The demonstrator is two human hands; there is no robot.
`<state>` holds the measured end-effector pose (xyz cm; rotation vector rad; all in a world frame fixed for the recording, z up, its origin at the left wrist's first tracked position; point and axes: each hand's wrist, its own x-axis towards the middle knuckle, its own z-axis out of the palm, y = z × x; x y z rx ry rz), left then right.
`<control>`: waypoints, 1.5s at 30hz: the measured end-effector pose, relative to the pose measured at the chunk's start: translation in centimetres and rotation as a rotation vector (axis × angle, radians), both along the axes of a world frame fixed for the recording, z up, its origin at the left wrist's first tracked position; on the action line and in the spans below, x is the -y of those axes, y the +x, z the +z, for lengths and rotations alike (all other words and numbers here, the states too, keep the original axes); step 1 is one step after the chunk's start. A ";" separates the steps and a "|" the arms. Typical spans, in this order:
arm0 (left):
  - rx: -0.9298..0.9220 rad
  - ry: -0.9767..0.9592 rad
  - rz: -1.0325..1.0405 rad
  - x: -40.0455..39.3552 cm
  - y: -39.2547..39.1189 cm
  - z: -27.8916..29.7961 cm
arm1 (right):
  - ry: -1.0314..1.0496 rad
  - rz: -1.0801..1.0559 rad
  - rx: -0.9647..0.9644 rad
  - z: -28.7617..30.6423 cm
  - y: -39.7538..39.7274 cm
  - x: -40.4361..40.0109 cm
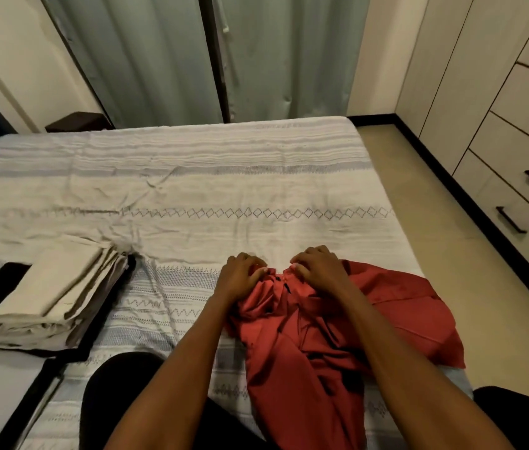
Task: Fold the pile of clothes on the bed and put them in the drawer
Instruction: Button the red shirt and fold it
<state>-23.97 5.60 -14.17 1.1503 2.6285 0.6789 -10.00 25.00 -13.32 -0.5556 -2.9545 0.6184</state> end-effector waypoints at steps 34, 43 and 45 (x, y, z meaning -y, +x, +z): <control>0.573 0.463 0.026 -7.5 -2.1 8.2 | -0.084 0.098 -0.359 7.7 -3.6 -3.4; 0.687 0.523 0.023 -8.1 -1.0 9.5 | 0.086 0.097 -0.563 7.1 -3.3 -2.6; 0.733 0.555 0.033 -8.2 -0.7 9.9 | 0.053 0.078 -0.605 7.1 -3.1 -2.5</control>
